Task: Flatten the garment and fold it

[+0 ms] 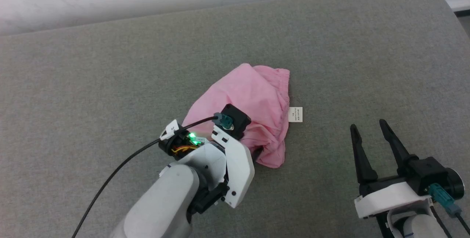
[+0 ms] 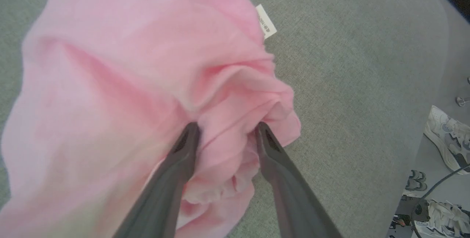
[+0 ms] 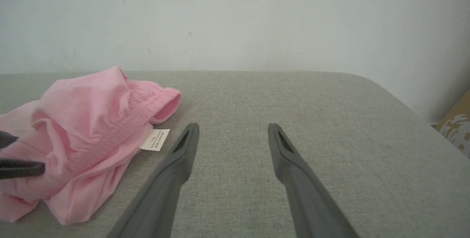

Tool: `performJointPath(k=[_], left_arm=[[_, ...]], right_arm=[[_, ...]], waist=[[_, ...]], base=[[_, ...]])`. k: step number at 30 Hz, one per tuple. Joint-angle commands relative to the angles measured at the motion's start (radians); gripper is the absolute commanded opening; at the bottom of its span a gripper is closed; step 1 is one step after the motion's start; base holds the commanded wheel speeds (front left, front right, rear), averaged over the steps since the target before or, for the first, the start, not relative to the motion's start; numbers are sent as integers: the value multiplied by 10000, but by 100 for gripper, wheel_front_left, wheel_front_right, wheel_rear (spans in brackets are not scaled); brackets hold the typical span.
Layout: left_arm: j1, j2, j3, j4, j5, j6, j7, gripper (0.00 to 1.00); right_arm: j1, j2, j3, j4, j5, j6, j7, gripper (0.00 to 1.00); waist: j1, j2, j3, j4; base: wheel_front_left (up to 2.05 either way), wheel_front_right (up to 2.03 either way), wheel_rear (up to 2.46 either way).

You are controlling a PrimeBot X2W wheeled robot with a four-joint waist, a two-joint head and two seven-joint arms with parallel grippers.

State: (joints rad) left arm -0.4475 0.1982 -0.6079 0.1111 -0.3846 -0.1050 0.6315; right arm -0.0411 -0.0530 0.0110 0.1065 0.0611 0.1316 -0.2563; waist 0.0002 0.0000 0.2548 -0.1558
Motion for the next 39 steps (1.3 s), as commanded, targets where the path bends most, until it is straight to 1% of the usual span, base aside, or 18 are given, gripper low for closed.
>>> performJointPath(k=[1,3,6,10,15,18,21,22,24,27,28,29,32,33,36,37,38,39], left_arm=[[-164,-34,-76,54,-130,-76,-163,0],[-203,-27,-203,-3,-188,-125,-417,0],[-134,-251,-144,-347,-527,-156,-1014,0],[165,-771,456,-1037,-1441,-79,-2025,0],[847,-1120,2053,-1623,-2754,658,-3336,0],[1441,-1119,3215,-1540,-3346,1231,-3947,0],[2147,-899,4043,-949,-3658,1686,-4204,0],[2147,-899,4043,-949,-3658,1686,-4204,0],[2599,-782,4415,-321,-3836,1890,-4272,0],[3023,-668,4666,625,-3888,1982,-4487,2],[3098,-656,4687,882,-3839,1992,-4613,71],[3149,-673,4723,1103,-3815,2005,-4763,100],[3165,-744,4817,1505,-3747,1859,-5399,100],[3133,-766,4850,1523,-3725,1706,-5721,100],[3032,-677,4797,1260,-3368,943,-7036,100],[3025,-522,4704,1129,-3050,690,-7535,100],[3048,-312,4614,1060,-2632,559,-8035,100],[3078,-69,4537,1022,-2109,542,-8417,100]], right_arm=[[-147,28,7,21,57,-9,-50,100],[-119,28,-10,63,22,-9,-51,100],[-34,28,-81,134,-110,-9,-52,100],[105,28,-109,198,-284,-9,-53,100],[251,28,-174,239,-431,-9,-54,100],[275,28,-128,231,-451,-9,-54,100],[290,28,-168,207,-425,-9,-54,100],[290,28,-168,207,-425,-9,-54,100],[281,28,-130,219,-383,-9,-54,100],[264,28,8,280,-356,-9,-54,100],[251,28,43,308,-356,-9,-54,100],[239,28,66,334,-362,-9,-54,100],[228,28,25,385,-369,-9,-54,100],[235,28,-1,395,-377,-9,-54,100],[295,28,-51,367,-440,-9,-54,100],[325,28,-39,333,-480,-9,-54,100],[355,28,-28,289,-511,-9,-51,100],[383,28,-16,225,-528,-9,-48,100]], waist=[[-2,0,90,-81],[-2,0,-6,11],[-2,0,-275,228],[-2,0,-729,626],[-2,0,-1273,1189],[-2,0,-1415,1472],[-2,0,-1422,1772],[-2,0,-1422,1772],[-2,0,-1392,1910],[-2,0,-1335,2061],[-2,0,-1331,2090],[-2,0,-1327,2117],[-2,0,-1395,2232],[-2,0,-1450,2274],[-2,0,-1693,2398],[-2,0,-1780,2427],[-2,0,-1870,2457],[-2,0,-1956,2496]], base=[[0,0,0],[0,0,0],[0,0,0],[0,0,0],[0,0,0],[0,0,0],[0,0,0],[0,0,0],[0,0,0],[0,0,0],[0,0,0],[0,0,0],[0,0,0],[0,0,0],[0,0,0],[0,0,0],[0,0,0],[0,0,0]])
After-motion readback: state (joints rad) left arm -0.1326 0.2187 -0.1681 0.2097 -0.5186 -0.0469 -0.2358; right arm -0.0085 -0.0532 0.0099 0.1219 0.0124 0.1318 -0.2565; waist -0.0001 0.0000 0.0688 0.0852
